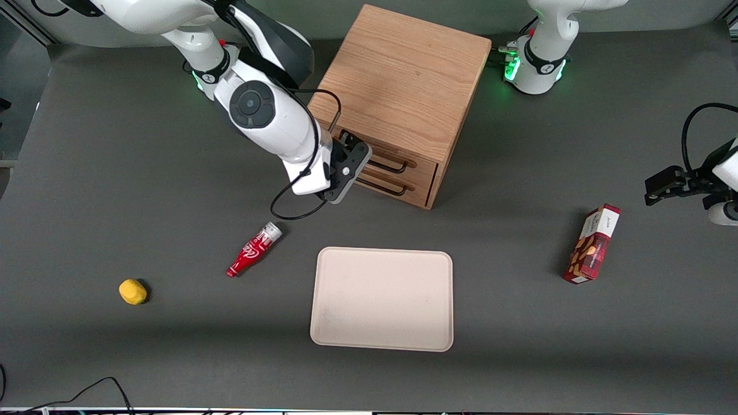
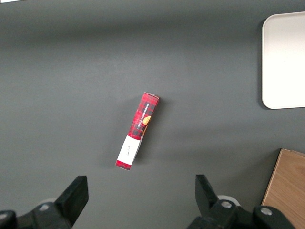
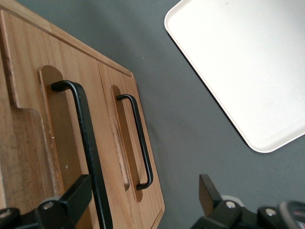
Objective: Open upper drawer
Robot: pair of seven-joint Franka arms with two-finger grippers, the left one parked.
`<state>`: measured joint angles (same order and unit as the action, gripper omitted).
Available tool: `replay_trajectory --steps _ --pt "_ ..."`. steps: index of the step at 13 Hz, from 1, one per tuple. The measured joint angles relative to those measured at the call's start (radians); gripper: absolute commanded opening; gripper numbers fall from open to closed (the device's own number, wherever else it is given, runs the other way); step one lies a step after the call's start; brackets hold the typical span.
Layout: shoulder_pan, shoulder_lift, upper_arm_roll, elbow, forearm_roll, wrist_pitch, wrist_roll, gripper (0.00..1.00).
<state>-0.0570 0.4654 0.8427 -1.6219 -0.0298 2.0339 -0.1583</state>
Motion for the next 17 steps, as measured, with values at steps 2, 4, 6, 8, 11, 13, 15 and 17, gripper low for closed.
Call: replay_trajectory --steps 2,4,6,8,11,13,15,17 --pt "-0.022 0.011 0.004 0.001 0.079 0.0 -0.068 1.0" --pt "-0.037 0.016 0.005 0.004 0.117 0.0 -0.101 1.0" --pt "-0.038 0.02 0.011 0.005 0.127 0.004 -0.103 1.0" --pt "-0.033 0.024 0.019 0.004 0.13 0.018 -0.103 1.0" --pt "-0.029 0.036 0.026 -0.009 0.131 0.046 -0.103 1.0" --pt "-0.029 0.042 0.026 -0.039 0.131 0.09 -0.103 1.0" --pt "-0.026 0.045 0.028 -0.074 0.131 0.145 -0.103 1.0" --pt "-0.021 0.046 0.029 -0.101 0.131 0.178 -0.103 1.0"
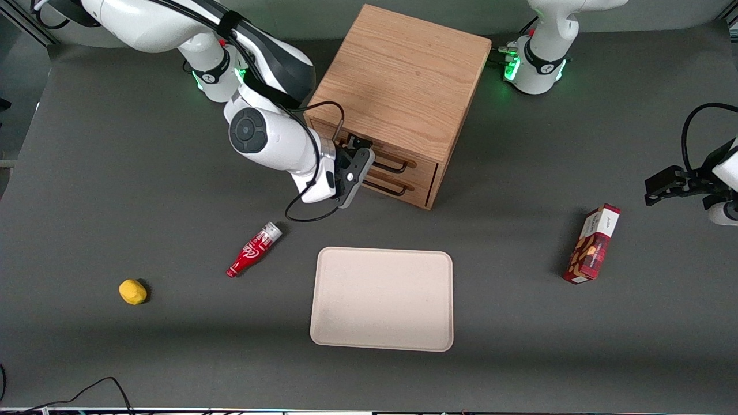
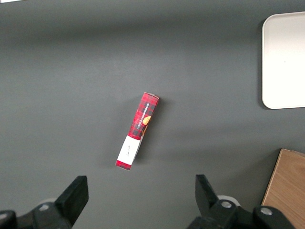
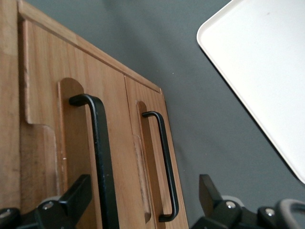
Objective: Open upper drawer
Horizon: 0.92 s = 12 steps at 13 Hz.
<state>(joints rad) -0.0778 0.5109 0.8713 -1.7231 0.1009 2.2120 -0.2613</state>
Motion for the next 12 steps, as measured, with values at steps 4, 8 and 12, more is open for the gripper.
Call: replay_trajectory --steps 4,8,12 --pt "0.002 0.003 -0.002 -0.026 0.0 0.043 0.0 1.0" --pt "-0.002 0.018 -0.007 -0.03 -0.035 0.047 -0.003 1.0" --pt "-0.013 0.02 -0.036 -0.026 -0.068 0.058 -0.044 1.0"
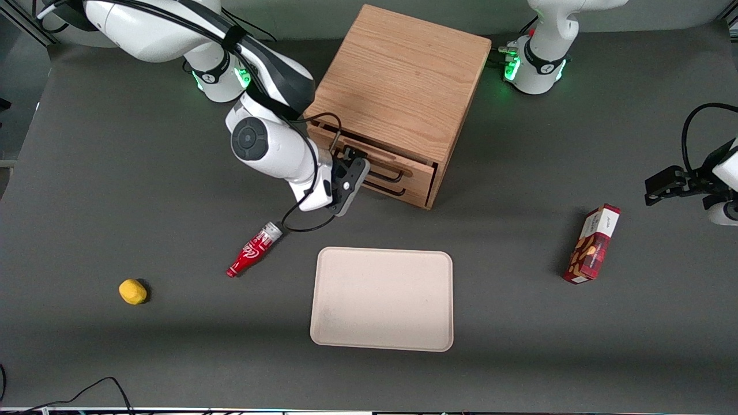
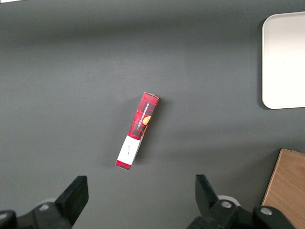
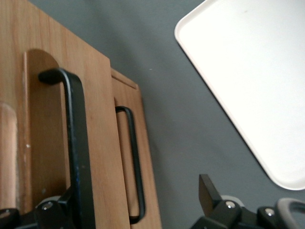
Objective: Open upper drawer
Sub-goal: 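Pull the upper drawer outward by its handle with the right gripper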
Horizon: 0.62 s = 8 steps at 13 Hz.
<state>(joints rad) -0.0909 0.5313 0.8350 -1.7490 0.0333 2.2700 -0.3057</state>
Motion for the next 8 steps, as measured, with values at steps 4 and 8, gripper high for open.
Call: replay_trajectory --steps 4,8 --pt "-0.006 0.016 -0.039 0.04 0.0 0.002 -0.048 1.0" --pt "-0.007 0.059 -0.067 0.112 -0.001 -0.033 -0.08 1.0"
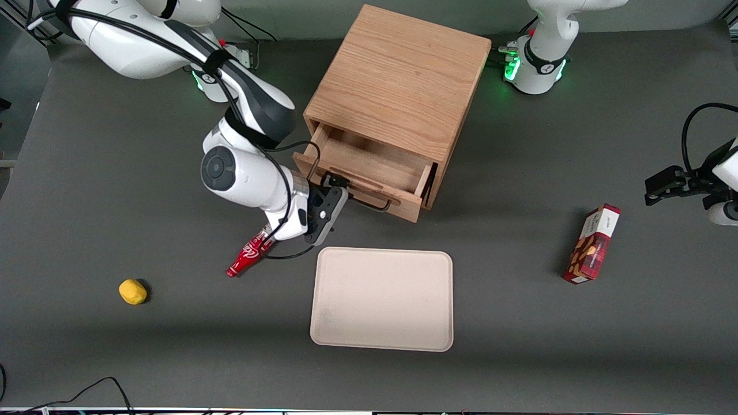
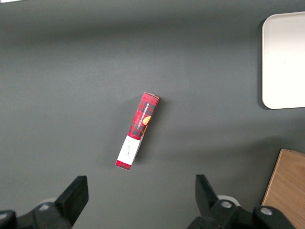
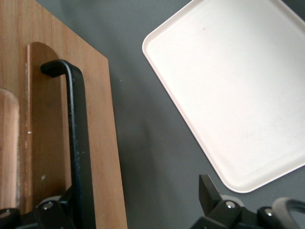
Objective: Open upper drawer
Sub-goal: 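Pull the upper drawer outward by its handle with the right gripper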
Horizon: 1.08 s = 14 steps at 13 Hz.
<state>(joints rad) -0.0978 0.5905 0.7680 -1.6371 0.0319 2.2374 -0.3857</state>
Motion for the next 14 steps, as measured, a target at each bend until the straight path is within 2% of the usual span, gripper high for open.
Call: replay_trajectory --steps 14 --pt "0.001 0.074 -0.071 0.157 -0.027 -0.095 -0.076 1.0"
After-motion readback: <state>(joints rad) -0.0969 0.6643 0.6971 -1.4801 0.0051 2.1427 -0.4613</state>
